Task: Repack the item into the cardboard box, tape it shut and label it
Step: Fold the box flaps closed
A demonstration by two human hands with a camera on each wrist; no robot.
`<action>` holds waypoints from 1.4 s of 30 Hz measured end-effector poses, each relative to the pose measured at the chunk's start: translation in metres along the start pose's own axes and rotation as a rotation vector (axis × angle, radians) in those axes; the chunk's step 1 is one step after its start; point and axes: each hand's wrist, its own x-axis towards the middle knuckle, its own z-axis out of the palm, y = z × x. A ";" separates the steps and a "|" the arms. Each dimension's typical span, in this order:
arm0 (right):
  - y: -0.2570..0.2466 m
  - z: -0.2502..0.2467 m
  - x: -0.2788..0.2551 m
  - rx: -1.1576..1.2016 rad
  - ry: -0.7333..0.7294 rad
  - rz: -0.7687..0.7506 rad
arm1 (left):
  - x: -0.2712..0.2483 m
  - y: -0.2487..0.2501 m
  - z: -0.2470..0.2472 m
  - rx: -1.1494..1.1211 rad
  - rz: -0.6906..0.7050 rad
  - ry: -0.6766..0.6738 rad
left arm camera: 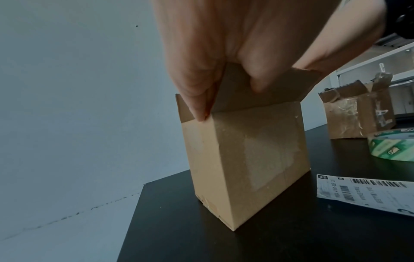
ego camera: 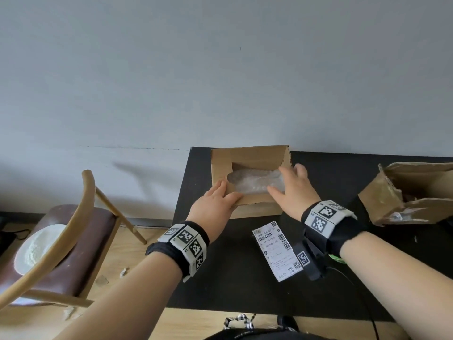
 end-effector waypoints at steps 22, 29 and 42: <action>0.014 -0.011 0.016 0.008 -0.021 -0.088 | 0.022 -0.014 -0.030 -0.254 -0.190 0.114; 0.018 0.002 0.036 0.127 0.068 -0.006 | 0.034 -0.018 -0.017 -0.265 -0.308 0.198; 0.014 0.002 0.056 -0.205 0.134 -0.222 | 0.057 -0.027 -0.026 0.085 -0.195 0.079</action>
